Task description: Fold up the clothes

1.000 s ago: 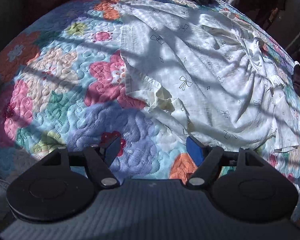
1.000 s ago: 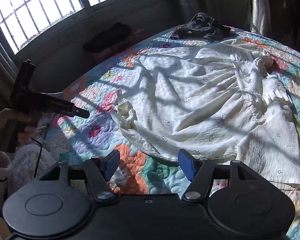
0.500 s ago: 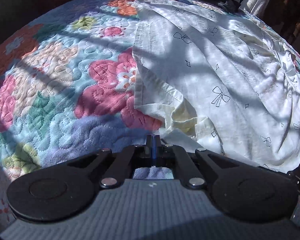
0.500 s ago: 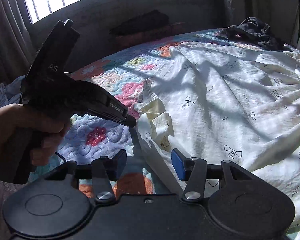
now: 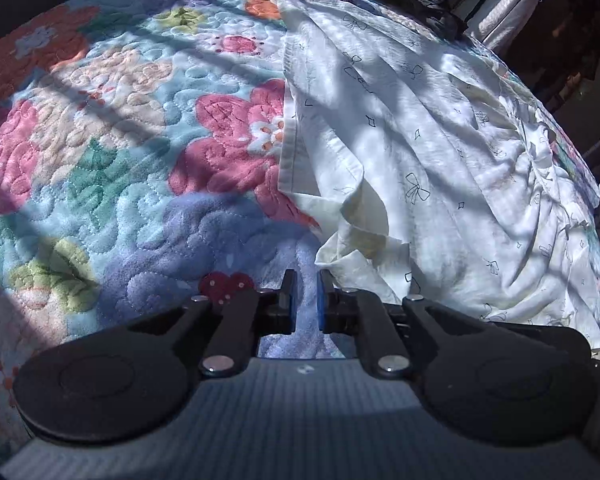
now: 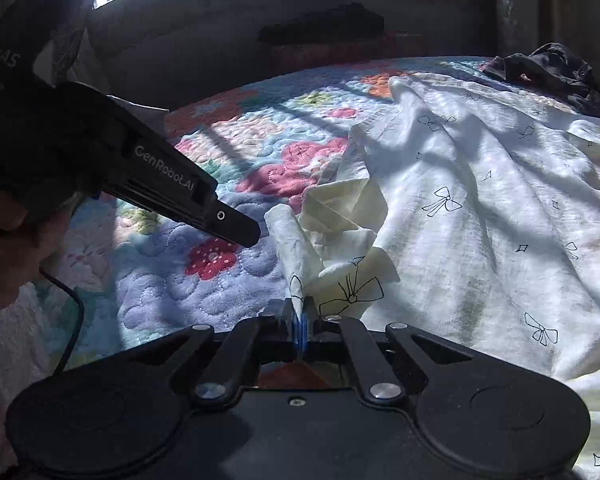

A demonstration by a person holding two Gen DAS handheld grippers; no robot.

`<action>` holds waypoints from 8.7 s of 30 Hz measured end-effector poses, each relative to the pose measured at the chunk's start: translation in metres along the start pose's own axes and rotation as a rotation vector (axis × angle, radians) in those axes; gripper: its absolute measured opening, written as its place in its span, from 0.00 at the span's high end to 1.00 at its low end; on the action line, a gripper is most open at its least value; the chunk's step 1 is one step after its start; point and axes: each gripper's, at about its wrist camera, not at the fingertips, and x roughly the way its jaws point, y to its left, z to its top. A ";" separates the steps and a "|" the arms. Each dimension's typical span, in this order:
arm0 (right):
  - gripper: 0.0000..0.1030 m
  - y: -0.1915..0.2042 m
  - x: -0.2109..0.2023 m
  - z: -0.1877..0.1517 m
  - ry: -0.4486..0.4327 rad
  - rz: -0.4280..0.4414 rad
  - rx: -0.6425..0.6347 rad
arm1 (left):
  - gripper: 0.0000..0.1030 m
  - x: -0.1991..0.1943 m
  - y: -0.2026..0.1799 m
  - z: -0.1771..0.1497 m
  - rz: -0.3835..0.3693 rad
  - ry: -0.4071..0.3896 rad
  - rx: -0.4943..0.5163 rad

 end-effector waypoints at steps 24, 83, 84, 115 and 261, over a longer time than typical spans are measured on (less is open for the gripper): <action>0.95 0.017 -0.019 -0.018 0.091 0.025 -0.035 | 0.97 -0.020 0.017 -0.022 0.073 -0.023 -0.046; 0.32 -0.212 -0.225 -0.221 -0.289 -0.754 0.985 | 0.49 0.004 -0.097 -0.050 0.128 0.055 0.149; 0.31 -0.216 -0.223 -0.222 -0.308 -0.744 0.992 | 0.48 0.003 -0.103 -0.048 0.115 0.037 0.151; 0.78 -0.198 -0.251 -0.222 -0.126 -1.040 0.785 | 0.33 -0.017 -0.041 -0.046 0.201 0.111 0.103; 0.39 -0.160 -0.317 0.009 -0.148 -0.389 0.567 | 0.53 -0.038 -0.222 0.058 -0.286 0.167 0.565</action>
